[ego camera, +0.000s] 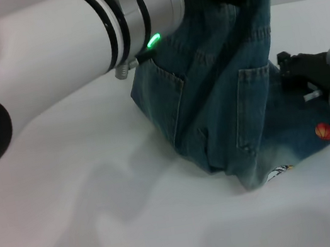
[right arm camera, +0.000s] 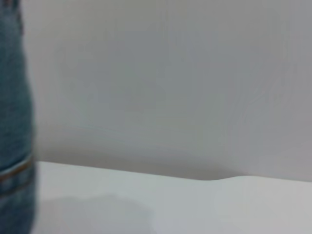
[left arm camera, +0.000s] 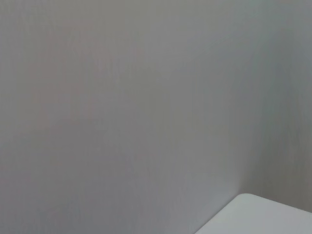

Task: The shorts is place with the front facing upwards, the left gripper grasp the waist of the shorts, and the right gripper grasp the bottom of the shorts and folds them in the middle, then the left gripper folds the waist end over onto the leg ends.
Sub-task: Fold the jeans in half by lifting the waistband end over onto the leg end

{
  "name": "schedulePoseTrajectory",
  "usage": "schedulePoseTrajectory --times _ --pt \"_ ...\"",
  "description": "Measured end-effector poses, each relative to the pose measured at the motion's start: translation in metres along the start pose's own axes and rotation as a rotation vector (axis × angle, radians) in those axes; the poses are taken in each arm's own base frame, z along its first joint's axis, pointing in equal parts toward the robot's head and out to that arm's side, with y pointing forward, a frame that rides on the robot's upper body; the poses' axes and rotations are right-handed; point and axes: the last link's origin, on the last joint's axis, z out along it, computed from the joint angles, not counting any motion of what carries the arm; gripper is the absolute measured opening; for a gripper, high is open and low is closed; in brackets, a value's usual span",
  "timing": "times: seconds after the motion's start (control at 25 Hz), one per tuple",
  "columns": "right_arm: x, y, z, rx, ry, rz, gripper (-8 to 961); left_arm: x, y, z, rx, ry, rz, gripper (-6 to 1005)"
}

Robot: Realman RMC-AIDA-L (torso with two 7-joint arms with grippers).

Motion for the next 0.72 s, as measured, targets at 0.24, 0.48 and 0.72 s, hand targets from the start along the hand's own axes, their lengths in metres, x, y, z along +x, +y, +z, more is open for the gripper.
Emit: schedulePoseTrajectory --times 0.24,0.48,0.72 --pt "0.005 -0.020 -0.010 0.083 -0.020 0.008 -1 -0.005 0.006 0.002 -0.013 0.022 -0.015 53" --pt "0.010 -0.033 -0.024 0.133 -0.060 0.029 -1 -0.014 0.014 0.007 -0.037 0.039 -0.037 57" --pt "0.015 -0.043 -0.038 0.170 -0.107 0.054 0 -0.031 0.024 0.018 -0.057 0.066 -0.047 61"
